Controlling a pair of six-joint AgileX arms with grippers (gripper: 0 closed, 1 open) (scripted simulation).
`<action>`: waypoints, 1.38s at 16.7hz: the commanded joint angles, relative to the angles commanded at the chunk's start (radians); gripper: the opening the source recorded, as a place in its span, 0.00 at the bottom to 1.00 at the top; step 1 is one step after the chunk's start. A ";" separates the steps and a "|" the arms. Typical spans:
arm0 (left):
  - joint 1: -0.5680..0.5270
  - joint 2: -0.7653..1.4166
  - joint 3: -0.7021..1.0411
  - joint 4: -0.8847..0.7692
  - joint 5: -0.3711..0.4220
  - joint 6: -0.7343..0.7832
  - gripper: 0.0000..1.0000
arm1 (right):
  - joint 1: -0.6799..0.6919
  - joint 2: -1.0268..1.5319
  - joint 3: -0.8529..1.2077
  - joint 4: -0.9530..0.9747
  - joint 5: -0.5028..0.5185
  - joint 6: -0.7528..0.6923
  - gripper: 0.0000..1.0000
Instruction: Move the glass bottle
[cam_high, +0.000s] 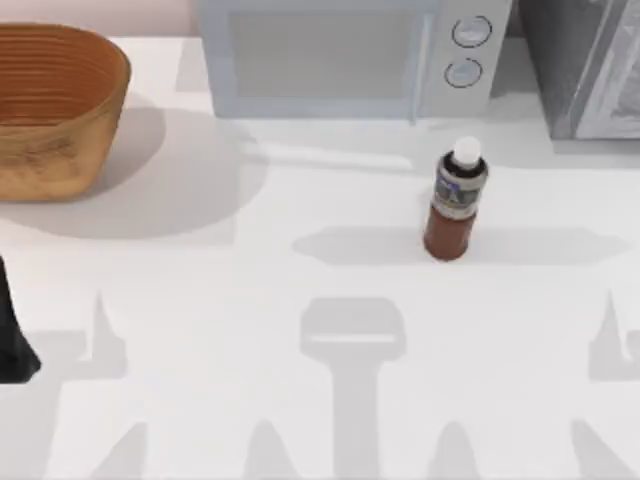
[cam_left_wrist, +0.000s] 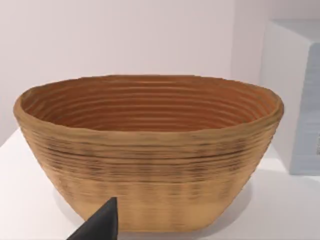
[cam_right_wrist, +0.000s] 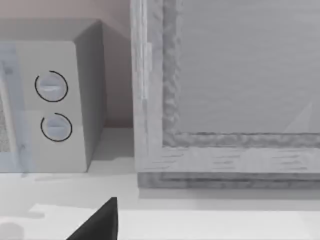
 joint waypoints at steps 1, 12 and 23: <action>0.000 0.000 0.000 0.000 0.000 0.000 1.00 | 0.000 0.000 0.000 0.000 0.000 0.000 1.00; -0.172 0.526 0.165 0.359 0.013 0.002 1.00 | 0.000 0.000 0.000 0.000 0.000 0.000 1.00; -0.517 1.563 0.488 1.066 0.045 0.009 1.00 | 0.000 0.000 0.000 0.000 0.000 0.000 1.00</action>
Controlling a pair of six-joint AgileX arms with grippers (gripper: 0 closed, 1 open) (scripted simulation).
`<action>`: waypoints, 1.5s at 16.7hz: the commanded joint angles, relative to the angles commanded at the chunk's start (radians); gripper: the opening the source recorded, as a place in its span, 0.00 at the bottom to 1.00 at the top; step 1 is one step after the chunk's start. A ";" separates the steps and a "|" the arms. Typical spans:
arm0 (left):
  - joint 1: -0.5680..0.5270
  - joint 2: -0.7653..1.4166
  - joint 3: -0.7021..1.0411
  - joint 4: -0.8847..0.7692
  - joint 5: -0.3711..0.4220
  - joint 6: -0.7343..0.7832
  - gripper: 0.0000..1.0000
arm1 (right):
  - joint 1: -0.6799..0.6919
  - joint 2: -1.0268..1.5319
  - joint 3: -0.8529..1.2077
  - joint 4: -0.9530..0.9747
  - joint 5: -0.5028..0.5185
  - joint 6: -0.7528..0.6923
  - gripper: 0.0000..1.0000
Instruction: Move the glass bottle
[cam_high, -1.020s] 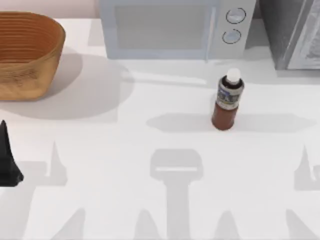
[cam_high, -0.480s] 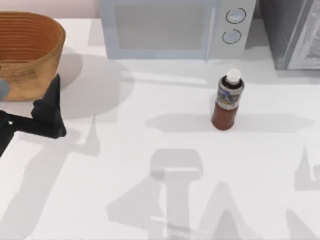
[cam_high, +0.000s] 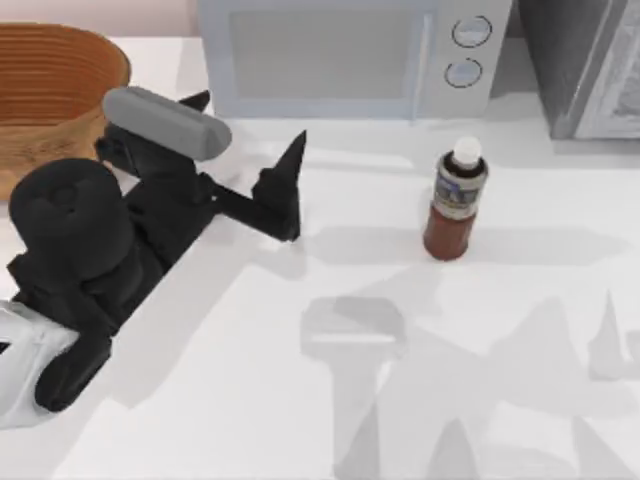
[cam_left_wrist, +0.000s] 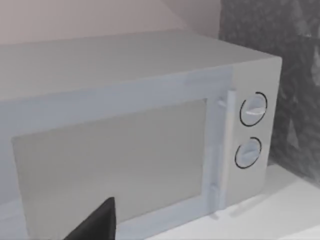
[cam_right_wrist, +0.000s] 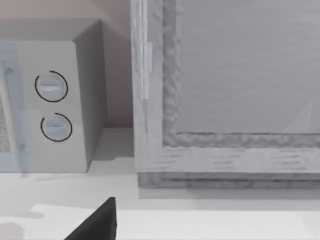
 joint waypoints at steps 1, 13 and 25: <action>-0.029 0.087 0.027 0.060 0.003 0.000 1.00 | 0.000 0.000 0.000 0.000 0.000 0.000 1.00; -0.244 0.728 0.232 0.502 0.023 0.004 1.00 | 0.000 0.000 0.000 0.000 0.000 0.000 1.00; -0.252 0.794 0.396 0.401 0.020 0.003 1.00 | 0.000 0.000 0.000 0.000 0.000 0.000 1.00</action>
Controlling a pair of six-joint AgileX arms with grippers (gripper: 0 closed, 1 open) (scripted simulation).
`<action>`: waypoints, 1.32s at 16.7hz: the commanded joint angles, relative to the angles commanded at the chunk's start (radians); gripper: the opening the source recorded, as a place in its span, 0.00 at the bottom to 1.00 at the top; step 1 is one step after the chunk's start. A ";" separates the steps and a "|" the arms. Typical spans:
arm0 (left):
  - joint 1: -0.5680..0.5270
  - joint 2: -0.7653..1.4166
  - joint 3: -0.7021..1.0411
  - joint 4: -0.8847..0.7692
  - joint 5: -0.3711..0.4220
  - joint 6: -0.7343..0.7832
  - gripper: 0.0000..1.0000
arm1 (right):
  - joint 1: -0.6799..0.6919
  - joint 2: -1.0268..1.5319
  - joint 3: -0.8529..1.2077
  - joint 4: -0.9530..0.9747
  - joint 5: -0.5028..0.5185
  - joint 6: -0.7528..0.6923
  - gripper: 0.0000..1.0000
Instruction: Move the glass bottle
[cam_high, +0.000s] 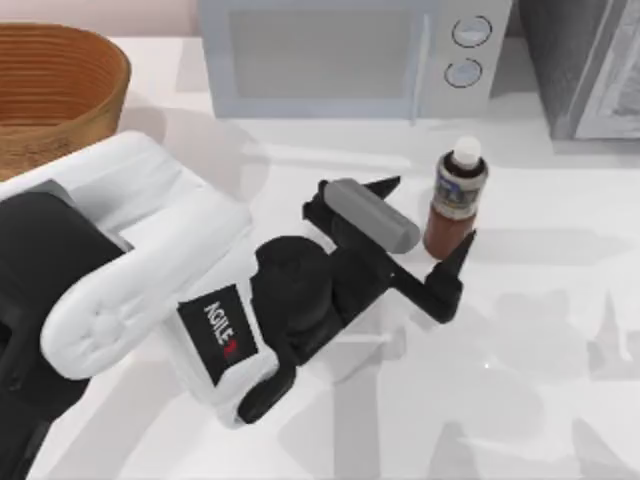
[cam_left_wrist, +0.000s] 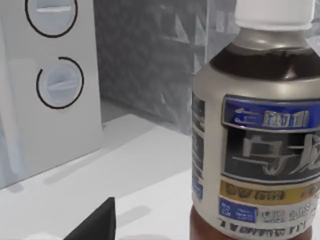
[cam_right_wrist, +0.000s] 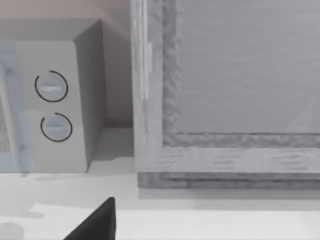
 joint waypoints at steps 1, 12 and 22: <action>-0.002 0.018 0.055 -0.033 -0.002 0.000 1.00 | 0.000 0.000 0.000 0.000 0.000 0.000 1.00; -0.009 0.096 0.299 -0.201 -0.009 -0.001 0.92 | 0.000 0.000 0.000 0.000 0.000 0.000 1.00; -0.009 0.096 0.299 -0.201 -0.009 -0.001 0.17 | 0.000 0.000 0.000 0.000 0.000 0.000 1.00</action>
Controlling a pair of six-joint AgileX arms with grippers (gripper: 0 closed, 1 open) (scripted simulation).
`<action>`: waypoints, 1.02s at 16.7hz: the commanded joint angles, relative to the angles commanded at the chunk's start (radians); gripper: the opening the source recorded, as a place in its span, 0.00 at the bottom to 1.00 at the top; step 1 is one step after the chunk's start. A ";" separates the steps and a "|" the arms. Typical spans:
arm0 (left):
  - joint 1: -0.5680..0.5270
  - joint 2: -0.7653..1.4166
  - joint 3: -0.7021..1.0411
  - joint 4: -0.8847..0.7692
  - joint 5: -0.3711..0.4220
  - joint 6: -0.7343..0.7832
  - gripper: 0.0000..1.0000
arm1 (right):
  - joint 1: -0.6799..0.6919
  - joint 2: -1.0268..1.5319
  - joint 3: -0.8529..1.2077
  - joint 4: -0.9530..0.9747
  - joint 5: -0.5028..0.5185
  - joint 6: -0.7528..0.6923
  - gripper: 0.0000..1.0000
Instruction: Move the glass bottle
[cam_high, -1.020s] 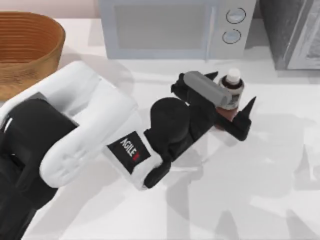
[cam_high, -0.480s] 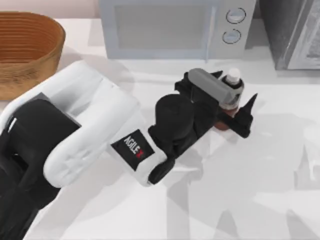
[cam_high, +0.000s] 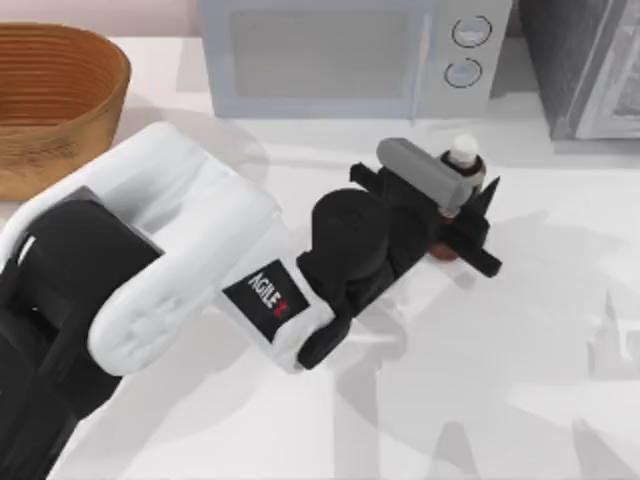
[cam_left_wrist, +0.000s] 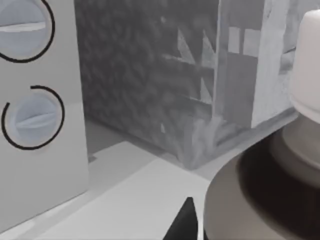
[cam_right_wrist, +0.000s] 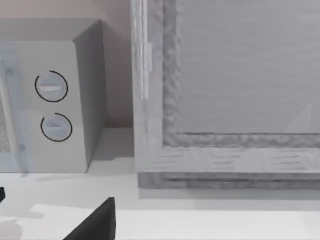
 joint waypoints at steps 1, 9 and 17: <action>0.000 0.000 0.000 0.000 0.000 0.000 0.10 | 0.000 0.000 0.000 0.000 0.000 0.000 1.00; 0.000 0.000 0.000 0.000 0.000 0.000 0.00 | 0.000 0.000 0.000 0.000 0.000 0.000 1.00; 0.163 -0.073 -0.125 0.054 0.161 0.008 0.00 | 0.000 0.000 0.000 0.000 0.000 0.000 1.00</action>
